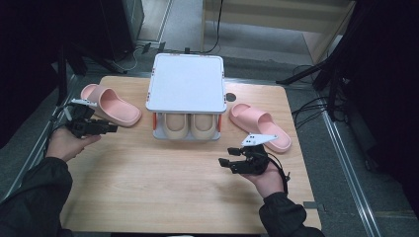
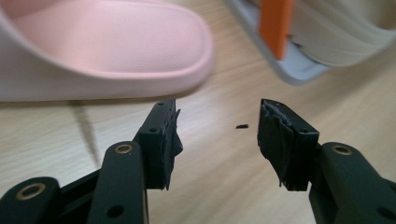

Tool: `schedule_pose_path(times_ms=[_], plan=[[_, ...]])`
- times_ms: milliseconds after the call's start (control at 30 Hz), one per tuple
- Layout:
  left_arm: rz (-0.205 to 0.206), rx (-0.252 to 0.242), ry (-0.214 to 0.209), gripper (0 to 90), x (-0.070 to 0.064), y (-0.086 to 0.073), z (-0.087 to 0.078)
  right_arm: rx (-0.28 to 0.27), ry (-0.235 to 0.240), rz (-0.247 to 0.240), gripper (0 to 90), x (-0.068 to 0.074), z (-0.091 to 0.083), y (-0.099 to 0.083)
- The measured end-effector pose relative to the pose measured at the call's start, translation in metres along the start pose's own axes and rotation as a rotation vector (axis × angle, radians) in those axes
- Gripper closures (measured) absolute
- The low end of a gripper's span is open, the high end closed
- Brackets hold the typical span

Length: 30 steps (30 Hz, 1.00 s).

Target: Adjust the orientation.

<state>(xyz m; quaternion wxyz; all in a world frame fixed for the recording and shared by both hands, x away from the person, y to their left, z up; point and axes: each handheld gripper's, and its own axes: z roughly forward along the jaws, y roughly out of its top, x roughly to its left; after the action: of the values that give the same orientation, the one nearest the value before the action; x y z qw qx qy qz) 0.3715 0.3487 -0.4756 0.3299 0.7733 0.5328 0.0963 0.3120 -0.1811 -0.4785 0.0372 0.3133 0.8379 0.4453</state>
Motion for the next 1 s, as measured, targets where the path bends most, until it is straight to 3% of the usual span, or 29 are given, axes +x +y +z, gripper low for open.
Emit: schedule_pose_path(times_ms=[167,367,533,567,667,767,867,1000], plan=[[-0.096,-0.049,0.082,46.1,0.023,0.008,0.004,0.0,-0.012,0.004,41.7,0.0,-0.004,-0.004],[-0.148,-0.035,0.182,44.7,0.037,0.02,0.014,-0.003,-0.021,0.017,41.7,0.0,-0.009,-0.008],[-0.244,-0.062,0.249,41.1,0.047,0.025,0.022,-0.001,-0.031,0.026,41.7,0.0,-0.012,-0.011],[-0.244,-0.062,0.249,40.9,0.047,0.025,0.022,-0.001,-0.031,0.026,41.7,0.0,-0.012,-0.011],[-0.295,-0.04,0.278,41.4,0.053,0.029,0.031,0.0,-0.039,0.034,41.6,0.001,-0.015,-0.014],[-0.312,-0.038,0.301,40.9,0.055,0.031,0.036,0.004,-0.047,0.042,41.4,0.0,-0.017,-0.016],[-0.348,-0.061,0.351,40.9,0.058,0.032,0.043,0.001,-0.053,0.044,41.3,-0.001,-0.019,-0.017],[-0.359,-0.063,0.395,47.2,0.061,0.031,0.047,-0.003,-0.056,0.052,41.3,-0.001,-0.02,-0.019]])
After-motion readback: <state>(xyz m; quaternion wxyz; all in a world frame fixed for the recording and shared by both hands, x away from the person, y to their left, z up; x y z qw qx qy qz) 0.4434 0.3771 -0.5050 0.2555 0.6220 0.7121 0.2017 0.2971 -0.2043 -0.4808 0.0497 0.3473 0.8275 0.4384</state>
